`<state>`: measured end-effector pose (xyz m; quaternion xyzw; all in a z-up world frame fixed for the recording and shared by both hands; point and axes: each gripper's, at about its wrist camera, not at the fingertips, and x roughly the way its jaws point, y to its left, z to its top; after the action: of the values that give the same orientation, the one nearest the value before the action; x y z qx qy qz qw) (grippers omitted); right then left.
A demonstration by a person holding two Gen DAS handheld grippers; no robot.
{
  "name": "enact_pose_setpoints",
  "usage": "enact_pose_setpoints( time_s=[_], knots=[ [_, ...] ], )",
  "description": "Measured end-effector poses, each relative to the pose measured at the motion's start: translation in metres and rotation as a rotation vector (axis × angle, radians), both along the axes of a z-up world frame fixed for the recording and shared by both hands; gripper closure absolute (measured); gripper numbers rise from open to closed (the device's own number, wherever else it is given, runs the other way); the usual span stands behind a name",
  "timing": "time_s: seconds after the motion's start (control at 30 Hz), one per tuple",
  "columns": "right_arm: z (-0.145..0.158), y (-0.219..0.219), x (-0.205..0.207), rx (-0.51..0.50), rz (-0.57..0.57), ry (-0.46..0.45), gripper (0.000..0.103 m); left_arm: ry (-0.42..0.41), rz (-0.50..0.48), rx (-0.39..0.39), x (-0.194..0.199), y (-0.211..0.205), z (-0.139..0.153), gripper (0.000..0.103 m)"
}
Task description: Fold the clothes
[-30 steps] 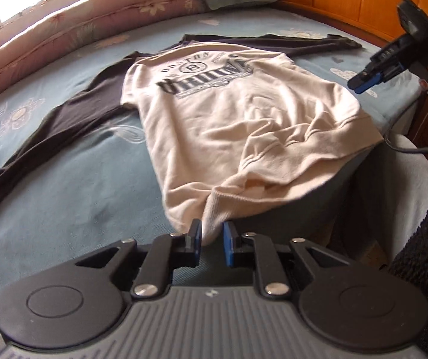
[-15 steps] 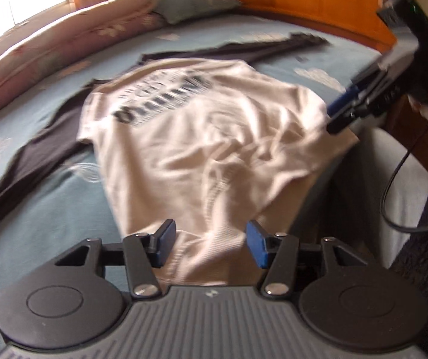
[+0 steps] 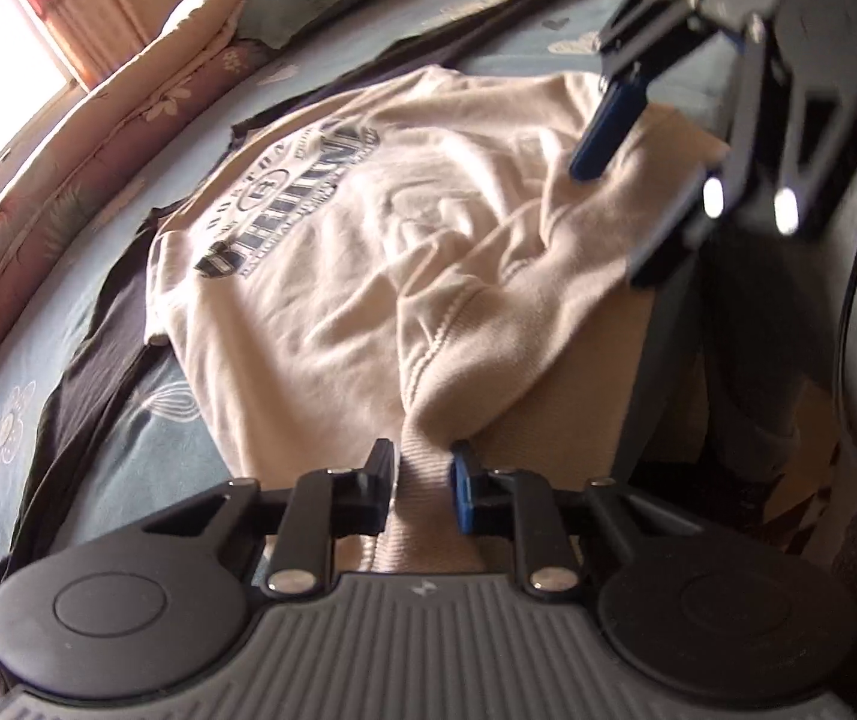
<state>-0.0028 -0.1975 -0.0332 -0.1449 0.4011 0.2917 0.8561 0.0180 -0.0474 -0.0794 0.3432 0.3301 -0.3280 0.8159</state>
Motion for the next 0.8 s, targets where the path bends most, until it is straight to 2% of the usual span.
enact_pose_setpoints(
  time_s=[0.13,0.17,0.2,0.27,0.33,0.43,0.57,0.67,0.73,0.8],
  knots=[
    [-0.012,0.032,0.003,-0.116,0.087,-0.078,0.035,0.013,0.048,-0.092,0.008,0.009,0.020,0.093],
    [-0.015,0.038,0.003,-0.159,0.099,-0.101,0.041,0.012,0.057,-0.110,0.009,0.011,0.025,0.094],
    [-0.018,0.043,0.001,-0.208,0.113,-0.129,0.064,0.011,0.064,-0.126,0.010,0.014,0.030,0.094],
    [-0.021,0.046,-0.002,-0.276,0.127,-0.163,0.101,0.001,0.077,-0.144,0.010,0.019,0.038,0.094],
    [-0.017,0.045,-0.007,-0.313,0.130,-0.209,0.102,-0.011,0.091,-0.148,0.010,0.025,0.042,0.094],
    [0.000,0.037,-0.010,-0.268,0.131,-0.196,0.102,0.008,0.106,-0.175,0.008,0.032,0.047,0.094],
    [0.014,0.032,-0.021,-0.186,0.210,-0.073,0.101,0.043,0.085,-0.193,0.001,0.032,0.046,0.093],
    [-0.004,0.034,-0.027,-0.213,0.253,0.031,0.101,0.077,0.086,-0.189,0.002,0.027,0.034,0.090],
    [-0.018,0.031,-0.024,-0.185,0.260,0.141,0.101,0.102,0.092,-0.190,0.005,0.023,0.025,0.090],
    [-0.020,0.027,-0.022,-0.147,0.237,0.166,0.098,0.114,0.092,-0.186,0.008,0.018,0.019,0.089]
  ],
)
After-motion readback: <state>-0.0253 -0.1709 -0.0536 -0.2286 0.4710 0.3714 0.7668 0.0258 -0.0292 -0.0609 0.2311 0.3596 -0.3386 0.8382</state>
